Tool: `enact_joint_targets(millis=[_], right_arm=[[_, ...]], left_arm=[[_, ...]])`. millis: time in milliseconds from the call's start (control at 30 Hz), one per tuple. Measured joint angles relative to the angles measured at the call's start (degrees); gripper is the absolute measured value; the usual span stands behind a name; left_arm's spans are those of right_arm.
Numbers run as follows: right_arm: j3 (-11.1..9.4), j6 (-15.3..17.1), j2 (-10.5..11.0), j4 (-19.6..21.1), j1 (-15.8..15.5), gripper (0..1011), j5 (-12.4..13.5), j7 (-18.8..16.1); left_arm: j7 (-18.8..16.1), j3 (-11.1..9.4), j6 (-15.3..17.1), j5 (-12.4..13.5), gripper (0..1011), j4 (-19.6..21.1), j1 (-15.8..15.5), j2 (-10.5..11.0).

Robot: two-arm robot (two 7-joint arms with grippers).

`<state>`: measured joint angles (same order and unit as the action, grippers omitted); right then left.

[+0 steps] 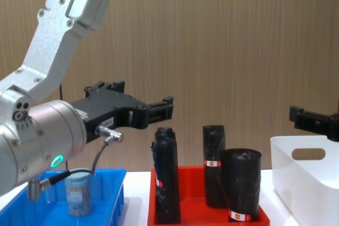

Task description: Pick the cotton swabs from the blue box and place them into the white box.

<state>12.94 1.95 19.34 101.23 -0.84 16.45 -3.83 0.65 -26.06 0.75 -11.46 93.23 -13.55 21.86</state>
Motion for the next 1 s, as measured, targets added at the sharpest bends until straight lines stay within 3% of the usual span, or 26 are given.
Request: enact_joint_targets(millis=[500, 1000], right_arm=[[-0.06, 0.19, 0.00, -0.06, 0.06, 1002, 0.08, -0.50], [-0.19, 3.67, 0.60, -1.18, 1.39, 1002, 0.77, -6.59]], left_arm=[[-0.03, 0.02, 0.00, 0.00, 1004, 0.00, -0.03, 0.03], [-0.03, 0.04, 0.05, -0.03, 1004, -0.04, -0.04, 0.03]])
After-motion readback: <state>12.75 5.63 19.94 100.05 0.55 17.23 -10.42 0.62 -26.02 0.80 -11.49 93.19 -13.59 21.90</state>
